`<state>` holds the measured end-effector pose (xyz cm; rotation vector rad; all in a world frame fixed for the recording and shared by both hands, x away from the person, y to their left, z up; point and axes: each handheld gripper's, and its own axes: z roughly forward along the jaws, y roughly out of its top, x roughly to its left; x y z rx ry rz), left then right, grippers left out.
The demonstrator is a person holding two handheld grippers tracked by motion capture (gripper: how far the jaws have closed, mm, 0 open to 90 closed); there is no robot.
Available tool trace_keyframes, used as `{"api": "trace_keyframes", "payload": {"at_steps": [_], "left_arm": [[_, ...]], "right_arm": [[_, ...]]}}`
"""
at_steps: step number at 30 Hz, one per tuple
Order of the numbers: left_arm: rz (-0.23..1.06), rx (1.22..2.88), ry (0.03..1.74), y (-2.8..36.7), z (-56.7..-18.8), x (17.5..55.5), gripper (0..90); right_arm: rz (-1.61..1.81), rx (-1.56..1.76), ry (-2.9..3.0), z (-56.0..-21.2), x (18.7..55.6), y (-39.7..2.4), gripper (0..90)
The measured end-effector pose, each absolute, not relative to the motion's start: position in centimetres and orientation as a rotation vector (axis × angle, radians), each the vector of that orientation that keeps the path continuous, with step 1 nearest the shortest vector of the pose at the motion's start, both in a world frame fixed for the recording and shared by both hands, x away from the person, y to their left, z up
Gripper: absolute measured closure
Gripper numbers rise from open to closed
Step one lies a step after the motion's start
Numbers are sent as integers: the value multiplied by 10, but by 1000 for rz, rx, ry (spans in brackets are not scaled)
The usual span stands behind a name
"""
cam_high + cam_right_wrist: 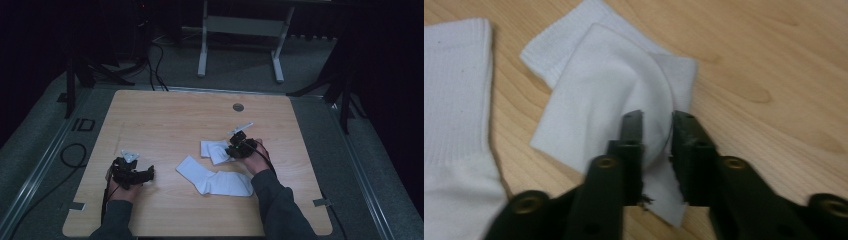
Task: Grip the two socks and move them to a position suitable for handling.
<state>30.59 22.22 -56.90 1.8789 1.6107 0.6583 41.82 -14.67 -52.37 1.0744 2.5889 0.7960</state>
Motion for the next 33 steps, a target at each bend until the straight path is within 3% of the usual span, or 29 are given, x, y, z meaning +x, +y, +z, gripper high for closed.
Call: {"api": "trace_keyframes", "payload": {"at_steps": [1, 3, 33], "left_arm": [[659, 1878, 1611, 222, -569, 306, 88], [659, 1878, 1611, 222, -569, 306, 88], [661, 1877, 1610, 222, -569, 306, 88]], "right_arm": [[791, 1072, 2593, -524, 418, -146, 881], [800, 1064, 2595, -522, 416, -146, 888], [1119, 1039, 2423, -436, 378, -173, 886]]}}
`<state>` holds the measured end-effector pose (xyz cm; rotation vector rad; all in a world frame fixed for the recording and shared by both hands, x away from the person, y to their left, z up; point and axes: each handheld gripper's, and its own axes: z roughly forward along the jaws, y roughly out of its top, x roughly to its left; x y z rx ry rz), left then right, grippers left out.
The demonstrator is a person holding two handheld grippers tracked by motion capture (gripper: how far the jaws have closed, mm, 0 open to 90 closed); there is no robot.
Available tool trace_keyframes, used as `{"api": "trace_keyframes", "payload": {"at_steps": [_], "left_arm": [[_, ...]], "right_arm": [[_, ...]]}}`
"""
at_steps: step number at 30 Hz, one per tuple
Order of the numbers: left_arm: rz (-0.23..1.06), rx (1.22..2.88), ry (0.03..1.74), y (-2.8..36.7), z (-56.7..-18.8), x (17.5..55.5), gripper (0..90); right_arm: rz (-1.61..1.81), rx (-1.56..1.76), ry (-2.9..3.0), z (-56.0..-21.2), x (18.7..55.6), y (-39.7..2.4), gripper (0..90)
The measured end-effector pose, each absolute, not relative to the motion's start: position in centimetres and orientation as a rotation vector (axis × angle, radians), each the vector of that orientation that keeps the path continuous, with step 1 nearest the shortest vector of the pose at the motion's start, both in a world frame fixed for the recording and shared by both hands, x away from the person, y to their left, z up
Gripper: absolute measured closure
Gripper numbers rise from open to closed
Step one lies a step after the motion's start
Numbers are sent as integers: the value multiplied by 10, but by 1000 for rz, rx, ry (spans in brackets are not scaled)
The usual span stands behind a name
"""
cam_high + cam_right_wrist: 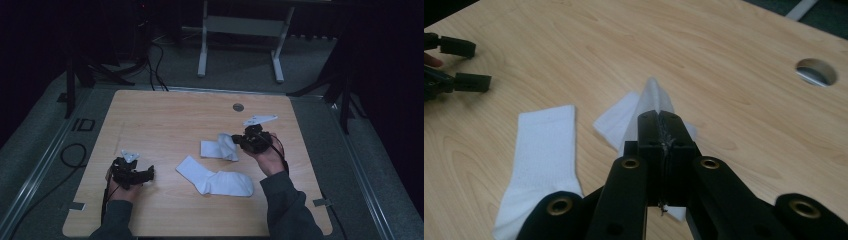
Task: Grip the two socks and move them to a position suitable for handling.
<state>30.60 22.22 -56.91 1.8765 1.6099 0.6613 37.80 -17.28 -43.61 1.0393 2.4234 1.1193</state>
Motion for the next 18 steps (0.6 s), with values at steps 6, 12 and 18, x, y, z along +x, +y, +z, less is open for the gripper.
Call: {"api": "trace_keyframes", "payload": {"at_steps": [6, 12, 18], "left_arm": [[661, 1876, 1611, 222, -569, 306, 88], [661, 1877, 1610, 222, -569, 306, 88], [659, 1879, 1610, 222, -569, 306, 88]], "right_arm": [[1103, 1069, 2370, -428, 379, -192, 886], [1053, 1133, 2325, -430, 382, -217, 886], [1013, 1210, 2297, -438, 384, -242, 885]]}}
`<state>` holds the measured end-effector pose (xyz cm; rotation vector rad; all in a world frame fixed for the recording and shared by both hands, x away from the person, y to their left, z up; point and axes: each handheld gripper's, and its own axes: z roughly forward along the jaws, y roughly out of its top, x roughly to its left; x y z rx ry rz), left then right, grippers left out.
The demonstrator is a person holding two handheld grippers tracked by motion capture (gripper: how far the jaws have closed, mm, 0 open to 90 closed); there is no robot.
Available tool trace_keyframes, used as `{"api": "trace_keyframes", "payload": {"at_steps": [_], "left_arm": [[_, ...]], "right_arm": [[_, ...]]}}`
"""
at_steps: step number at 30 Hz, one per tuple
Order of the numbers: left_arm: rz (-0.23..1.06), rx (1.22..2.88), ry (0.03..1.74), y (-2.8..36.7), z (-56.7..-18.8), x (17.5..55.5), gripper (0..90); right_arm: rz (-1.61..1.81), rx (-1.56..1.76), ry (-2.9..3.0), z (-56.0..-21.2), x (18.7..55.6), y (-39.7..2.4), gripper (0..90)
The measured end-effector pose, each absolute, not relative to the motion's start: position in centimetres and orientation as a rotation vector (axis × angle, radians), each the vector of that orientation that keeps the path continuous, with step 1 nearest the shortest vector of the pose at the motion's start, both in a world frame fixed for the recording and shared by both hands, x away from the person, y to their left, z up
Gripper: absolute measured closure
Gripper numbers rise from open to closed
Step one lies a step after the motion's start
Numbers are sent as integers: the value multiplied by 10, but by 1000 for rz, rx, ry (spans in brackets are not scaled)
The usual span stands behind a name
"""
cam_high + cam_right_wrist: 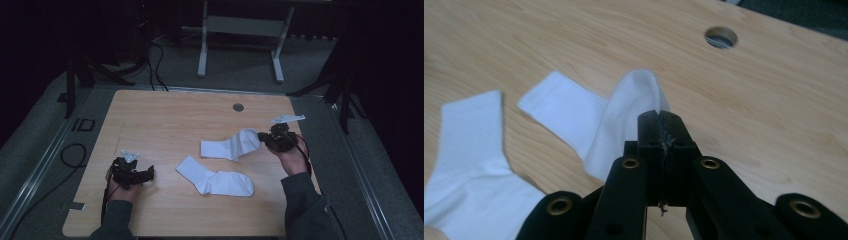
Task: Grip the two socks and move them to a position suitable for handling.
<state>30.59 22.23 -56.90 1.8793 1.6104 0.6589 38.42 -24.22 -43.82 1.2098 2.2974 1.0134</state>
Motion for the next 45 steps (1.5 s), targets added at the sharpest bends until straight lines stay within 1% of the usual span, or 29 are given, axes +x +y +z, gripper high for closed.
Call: {"api": "trace_keyframes", "payload": {"at_steps": [12, 13, 17, 19, 21, 28, 35, 37, 40, 45], "left_arm": [[659, 1878, 1611, 222, -569, 306, 88], [659, 1879, 1611, 222, -569, 306, 88], [659, 1879, 1611, 222, -569, 306, 88], [659, 1878, 1611, 222, -569, 306, 88], [659, 1878, 1611, 222, -569, 306, 88], [659, 1878, 1611, 222, -569, 306, 88], [659, 1879, 1611, 222, -569, 306, 89], [659, 1878, 1611, 222, -569, 306, 89], [659, 1878, 1611, 222, -569, 306, 88], [659, 1878, 1611, 222, -569, 306, 88]], "right_arm": [[886, 1292, 2272, -453, 386, -280, 879], [867, 1297, 2275, -454, 387, -282, 871], [782, 1307, 2274, -463, 388, -291, 788], [770, 1307, 2271, -466, 388, -292, 766], [758, 1298, 2278, -469, 387, -292, 765], [707, 1230, 2376, -491, 387, -272, 856], [644, 1130, 2475, -513, 391, -237, 881], [632, 1132, 2483, -517, 393, -234, 886], [619, 1178, 2489, -532, 400, -229, 894], [602, 1156, 2509, -538, 393, -222, 893]]}}
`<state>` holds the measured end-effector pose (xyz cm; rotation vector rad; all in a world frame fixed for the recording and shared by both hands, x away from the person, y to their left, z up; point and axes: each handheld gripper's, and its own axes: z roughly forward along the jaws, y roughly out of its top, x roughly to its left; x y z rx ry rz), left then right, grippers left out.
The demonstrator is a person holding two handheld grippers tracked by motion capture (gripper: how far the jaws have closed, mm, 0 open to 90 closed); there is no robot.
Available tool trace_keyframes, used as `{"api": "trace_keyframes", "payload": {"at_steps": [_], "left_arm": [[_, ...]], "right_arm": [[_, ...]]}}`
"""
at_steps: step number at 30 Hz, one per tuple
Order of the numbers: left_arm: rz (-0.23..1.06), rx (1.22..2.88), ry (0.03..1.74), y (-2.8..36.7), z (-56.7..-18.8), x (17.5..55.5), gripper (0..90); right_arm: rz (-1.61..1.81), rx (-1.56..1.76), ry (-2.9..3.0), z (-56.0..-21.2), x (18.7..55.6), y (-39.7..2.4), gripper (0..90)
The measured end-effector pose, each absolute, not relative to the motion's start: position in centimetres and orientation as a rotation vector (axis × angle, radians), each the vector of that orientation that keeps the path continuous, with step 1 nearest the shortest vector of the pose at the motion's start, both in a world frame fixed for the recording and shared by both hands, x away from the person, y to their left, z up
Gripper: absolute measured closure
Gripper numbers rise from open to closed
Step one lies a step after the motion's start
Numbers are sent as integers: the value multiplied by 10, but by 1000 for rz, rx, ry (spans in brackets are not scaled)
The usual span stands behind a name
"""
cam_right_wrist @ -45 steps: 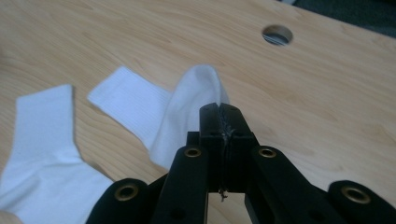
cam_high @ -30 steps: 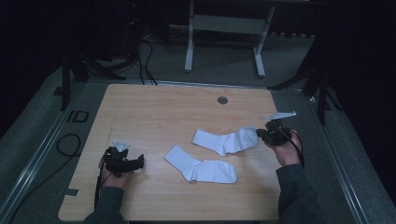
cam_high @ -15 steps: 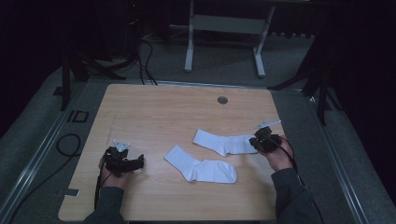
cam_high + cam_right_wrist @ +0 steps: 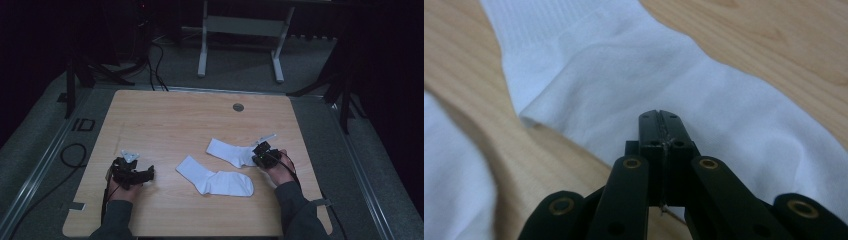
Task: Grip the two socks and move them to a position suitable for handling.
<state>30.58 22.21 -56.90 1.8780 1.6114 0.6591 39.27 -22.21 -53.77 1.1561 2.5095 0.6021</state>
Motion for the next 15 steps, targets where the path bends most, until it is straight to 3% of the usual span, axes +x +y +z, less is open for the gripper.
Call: {"api": "trace_keyframes", "payload": {"at_steps": [15], "left_arm": [[660, 1878, 1611, 222, -569, 306, 89]], "right_arm": [[663, 1148, 2498, -541, 355, -236, 885]]}}
